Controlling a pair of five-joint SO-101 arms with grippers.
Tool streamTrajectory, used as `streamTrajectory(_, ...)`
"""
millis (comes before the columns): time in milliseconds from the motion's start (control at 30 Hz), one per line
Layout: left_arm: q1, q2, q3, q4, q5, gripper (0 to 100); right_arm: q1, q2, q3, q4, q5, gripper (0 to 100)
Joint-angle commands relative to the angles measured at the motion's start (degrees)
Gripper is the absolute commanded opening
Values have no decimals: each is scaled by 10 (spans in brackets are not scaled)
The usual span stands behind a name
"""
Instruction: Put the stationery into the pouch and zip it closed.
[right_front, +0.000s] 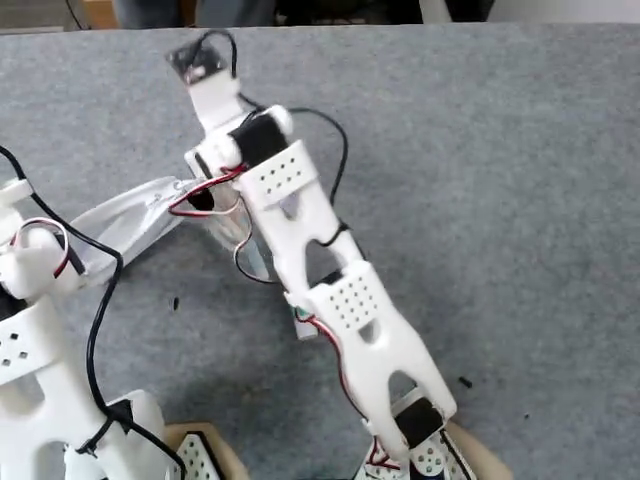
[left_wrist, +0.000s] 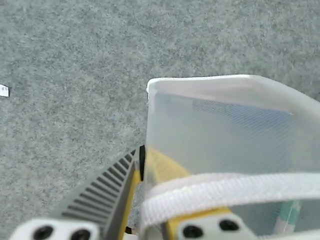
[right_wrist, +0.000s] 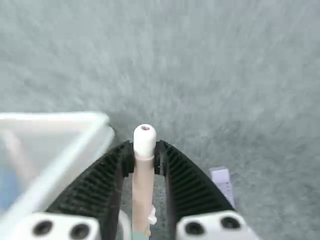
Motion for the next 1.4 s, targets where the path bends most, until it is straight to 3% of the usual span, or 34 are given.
streamTrajectory(0, 9, 1, -6, 13, -12, 27, -4, -128, 34, 4, -2, 12)
streamTrajectory(300, 15, 1, 25, -1, -35, 27, -22, -338, 182, -9, -3, 12)
streamTrajectory(533, 15, 1, 91, -34, -36, 27, -21, -449, 214, -16, -2, 12)
streamTrajectory(767, 15, -49, 90, -26, -37, 27, -18, -556, 216, 2, 30, 12)
streamTrajectory(967, 37, -81, 8, 22, -34, 27, 8, -620, 218, 4, 33, 12)
streamTrajectory(1233, 40, -95, 5, 24, -33, 27, 10, -729, 352, 2, 24, 12)
streamTrajectory(1367, 99, -166, 53, 24, -33, 27, 5, -779, 417, -1, -1, 12)
